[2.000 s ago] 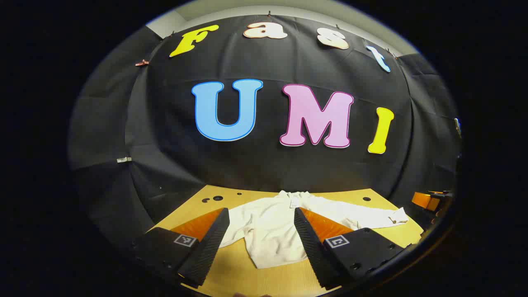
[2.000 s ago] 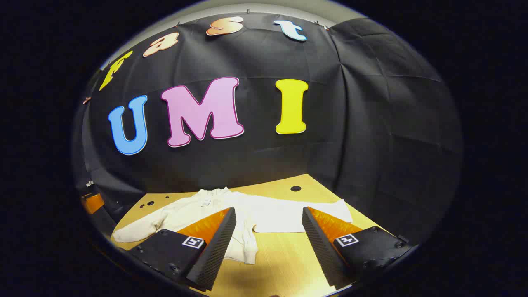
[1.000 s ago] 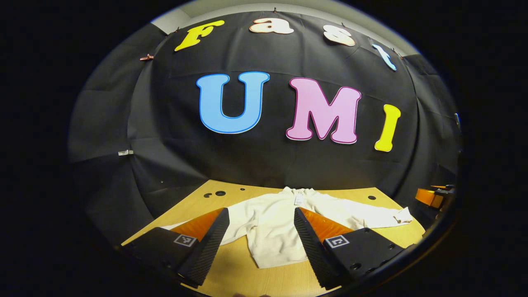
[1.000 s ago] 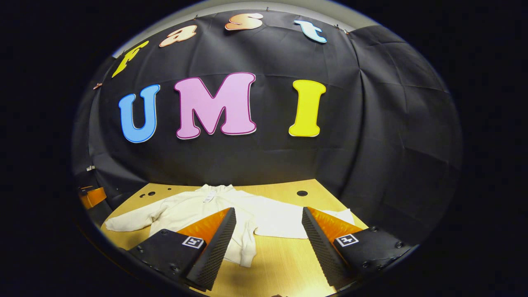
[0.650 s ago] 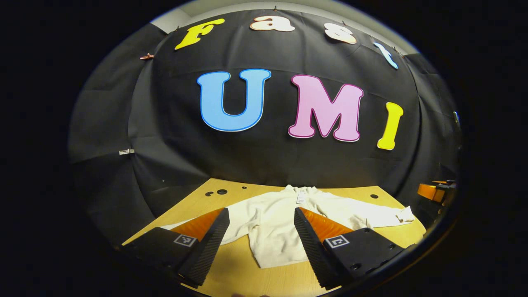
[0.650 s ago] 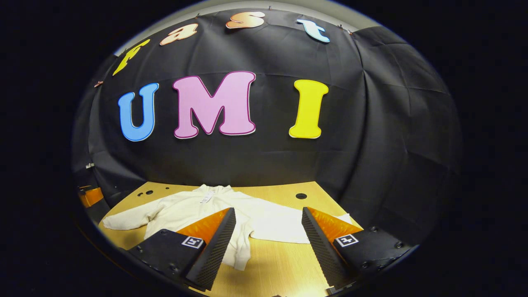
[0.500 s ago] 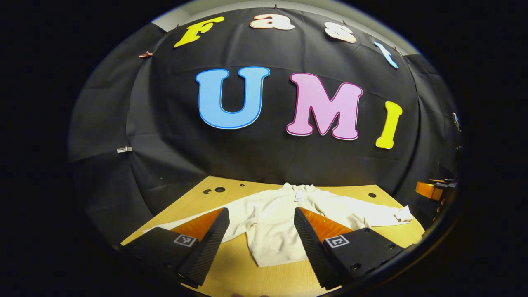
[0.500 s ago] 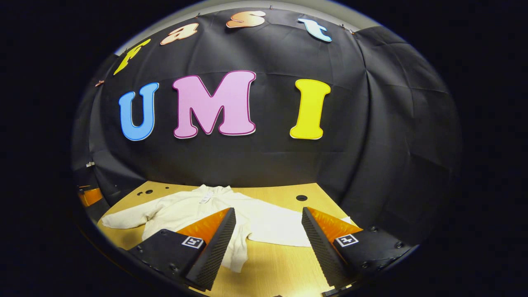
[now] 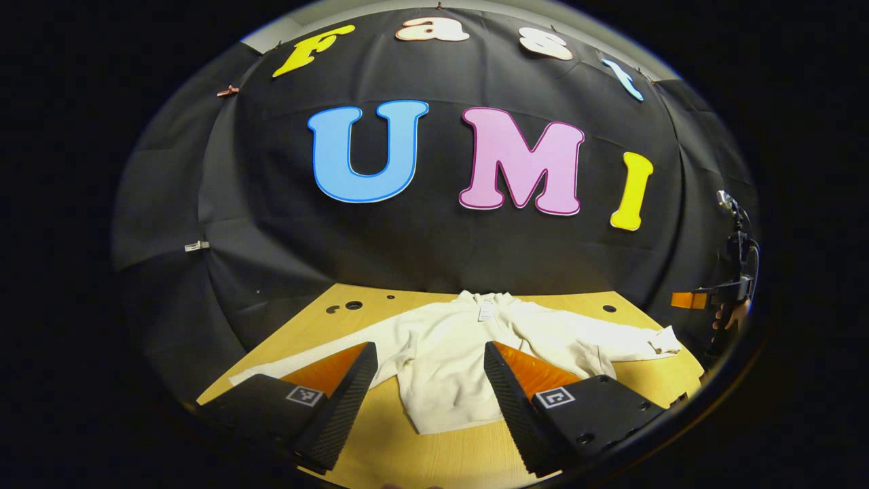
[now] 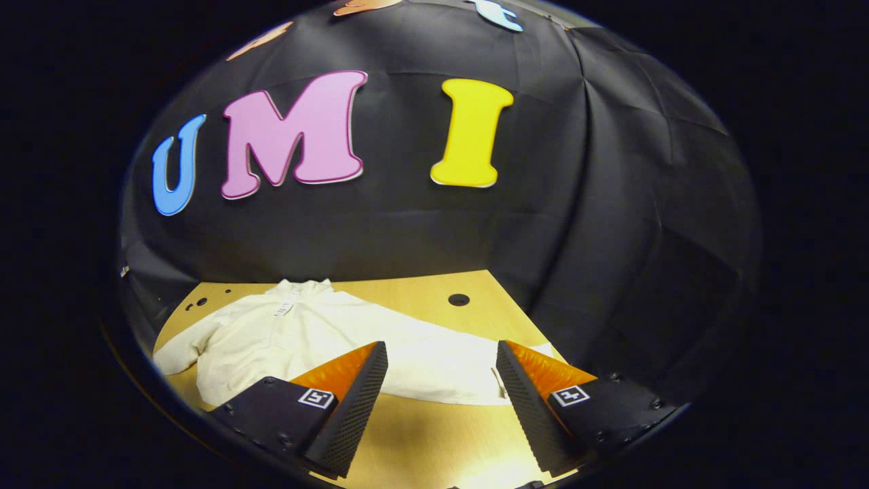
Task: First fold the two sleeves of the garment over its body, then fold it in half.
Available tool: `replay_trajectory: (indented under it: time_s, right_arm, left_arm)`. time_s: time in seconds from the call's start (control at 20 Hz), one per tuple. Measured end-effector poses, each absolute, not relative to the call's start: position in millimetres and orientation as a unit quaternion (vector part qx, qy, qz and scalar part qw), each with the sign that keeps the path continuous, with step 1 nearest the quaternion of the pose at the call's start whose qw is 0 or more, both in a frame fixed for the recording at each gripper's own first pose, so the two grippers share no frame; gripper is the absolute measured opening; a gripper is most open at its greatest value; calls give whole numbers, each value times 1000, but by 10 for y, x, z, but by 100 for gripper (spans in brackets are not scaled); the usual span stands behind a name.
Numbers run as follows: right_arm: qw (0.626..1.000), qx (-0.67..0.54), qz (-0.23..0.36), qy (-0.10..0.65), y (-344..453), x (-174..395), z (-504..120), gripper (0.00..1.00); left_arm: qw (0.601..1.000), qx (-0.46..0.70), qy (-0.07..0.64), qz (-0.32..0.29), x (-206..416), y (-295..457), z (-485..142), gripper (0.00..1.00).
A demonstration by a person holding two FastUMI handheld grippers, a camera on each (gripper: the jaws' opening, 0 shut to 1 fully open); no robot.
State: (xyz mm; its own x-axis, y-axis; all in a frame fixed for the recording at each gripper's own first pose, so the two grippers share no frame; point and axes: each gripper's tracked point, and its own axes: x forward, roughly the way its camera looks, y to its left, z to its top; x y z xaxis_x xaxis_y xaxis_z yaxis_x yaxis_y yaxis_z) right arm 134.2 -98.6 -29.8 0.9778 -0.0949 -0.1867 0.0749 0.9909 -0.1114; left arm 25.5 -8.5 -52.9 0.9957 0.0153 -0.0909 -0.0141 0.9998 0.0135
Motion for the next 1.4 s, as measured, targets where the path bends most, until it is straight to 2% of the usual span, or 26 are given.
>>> replay_trajectory:
  time_s: [0.25, 0.65, 0.8, 1.0, 1.1, 1.15, 1.2, 1.25, 1.4]
  right_arm:
    - [976, -66, -107, 176, -1722, 1658, -755, 99]
    - [948, -77, -145, 274, -2445, 2012, -1494, 98]
    - [937, -36, -168, 303, -2759, 2219, -1777, 98]
    - [934, 3, -160, 321, -2779, 2256, -1910, 96]
    - [928, 63, -152, 333, -2737, 2195, -1938, 96]
    - [928, 80, -161, 326, -2768, 2214, -1888, 93]
    - [928, 76, -161, 328, -2778, 2205, -1922, 76]
    - [931, 62, -147, 328, -2710, 2207, -1936, 86]
    - [931, 78, -129, 331, -2537, 2300, -1960, 46]
  left_arm:
    - [998, 3, 65, 18, 270, -68, -723, 98]
    - [993, 15, 108, 37, 200, -104, -1084, 97]
    - [993, 33, 111, 27, 256, -231, -1041, 98]
    - [993, 45, 112, 7, 369, -436, -1003, 98]
    - [993, 51, 109, -4, 404, -530, -972, 97]
    - [993, 54, 108, -8, 418, -572, -975, 97]
    - [993, 56, 107, -12, 431, -608, -975, 96]
    - [992, 57, 108, -16, 439, -649, -987, 96]
    - [992, 55, 111, -14, 446, -651, -998, 95]
